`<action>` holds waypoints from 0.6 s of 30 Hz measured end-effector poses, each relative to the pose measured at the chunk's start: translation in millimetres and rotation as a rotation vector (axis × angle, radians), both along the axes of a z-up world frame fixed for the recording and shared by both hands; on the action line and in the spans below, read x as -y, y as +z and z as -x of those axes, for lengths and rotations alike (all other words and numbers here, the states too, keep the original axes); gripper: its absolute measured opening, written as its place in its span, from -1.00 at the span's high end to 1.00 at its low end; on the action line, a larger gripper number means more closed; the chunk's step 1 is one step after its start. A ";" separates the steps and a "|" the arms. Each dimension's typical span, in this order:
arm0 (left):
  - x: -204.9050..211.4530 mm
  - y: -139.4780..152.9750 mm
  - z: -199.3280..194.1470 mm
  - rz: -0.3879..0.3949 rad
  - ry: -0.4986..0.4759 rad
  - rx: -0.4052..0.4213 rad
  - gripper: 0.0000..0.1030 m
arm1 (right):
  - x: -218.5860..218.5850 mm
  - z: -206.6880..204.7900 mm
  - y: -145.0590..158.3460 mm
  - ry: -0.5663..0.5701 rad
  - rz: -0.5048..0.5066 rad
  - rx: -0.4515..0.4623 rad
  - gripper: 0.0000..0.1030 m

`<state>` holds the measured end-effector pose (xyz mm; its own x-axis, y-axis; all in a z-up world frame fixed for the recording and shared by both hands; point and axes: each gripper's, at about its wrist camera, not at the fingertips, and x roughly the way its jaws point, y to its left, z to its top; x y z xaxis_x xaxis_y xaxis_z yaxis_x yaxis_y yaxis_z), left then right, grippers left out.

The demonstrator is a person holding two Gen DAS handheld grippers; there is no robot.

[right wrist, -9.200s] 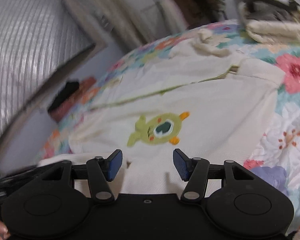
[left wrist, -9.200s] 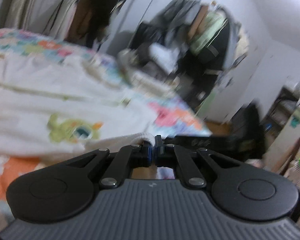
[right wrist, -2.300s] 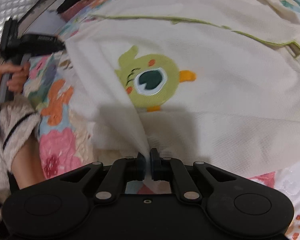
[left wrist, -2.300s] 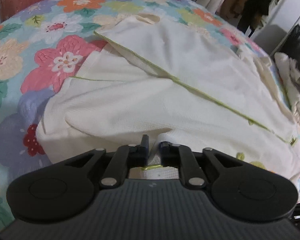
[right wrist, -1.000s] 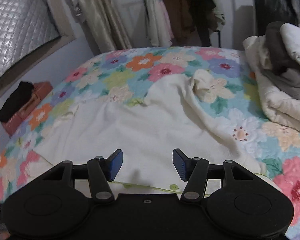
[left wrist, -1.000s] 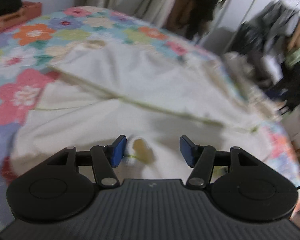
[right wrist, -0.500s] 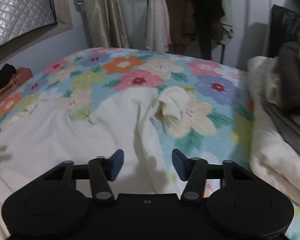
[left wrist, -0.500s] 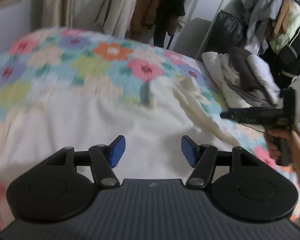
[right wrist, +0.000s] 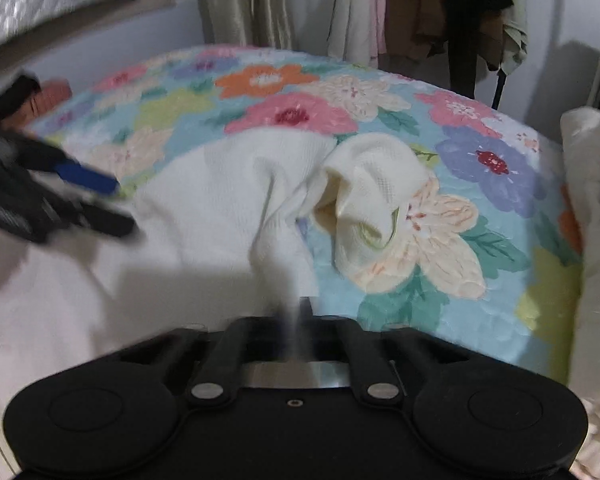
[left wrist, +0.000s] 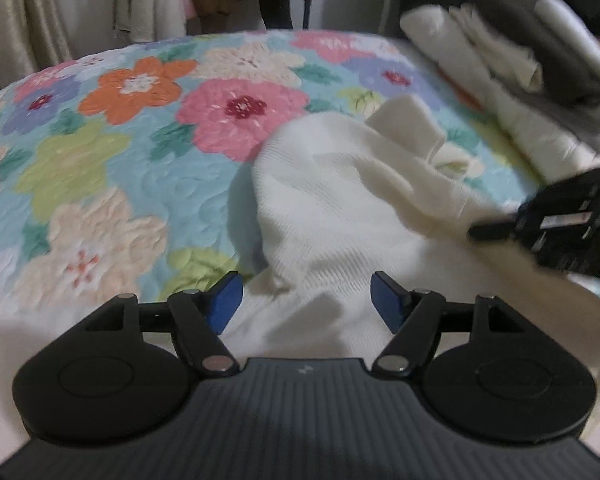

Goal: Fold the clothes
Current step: 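Grasp the garment end with the right gripper while the left gripper grasps beside it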

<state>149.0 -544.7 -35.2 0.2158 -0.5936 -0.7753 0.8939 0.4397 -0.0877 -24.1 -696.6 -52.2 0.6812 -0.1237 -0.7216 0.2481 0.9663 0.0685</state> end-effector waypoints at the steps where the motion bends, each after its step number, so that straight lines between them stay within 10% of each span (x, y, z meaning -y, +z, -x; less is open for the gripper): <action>1: 8.1 -3.1 0.9 -0.012 -0.037 0.005 0.53 | 6.9 1.5 0.5 -0.018 -0.021 0.036 0.95; 2: 17.6 -4.8 4.0 -0.051 -0.077 0.004 0.96 | 13.9 5.0 2.4 -0.050 -0.027 0.078 0.95; 8: 35.2 33.4 2.4 0.085 0.007 0.042 0.97 | 38.7 42.1 43.9 -0.171 0.045 0.277 0.96; 14: 58.8 -4.3 -10.3 -0.127 0.034 -0.007 0.94 | 61.4 30.1 9.9 -0.125 -0.113 0.060 0.95; 16: 53.7 -2.8 -7.0 -0.096 0.036 -0.033 0.83 | 64.9 29.7 -1.8 -0.086 -0.164 -0.009 0.80; 18: 49.6 6.4 -6.8 -0.028 0.051 -0.062 0.04 | 68.8 31.1 -13.0 -0.045 -0.233 -0.078 0.39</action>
<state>155.8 -594.3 -28.8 0.1963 -0.5611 -0.8041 0.8637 0.4873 -0.1292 -55.2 -765.4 -65.1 0.6197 0.0236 -0.7845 0.3037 0.9145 0.2674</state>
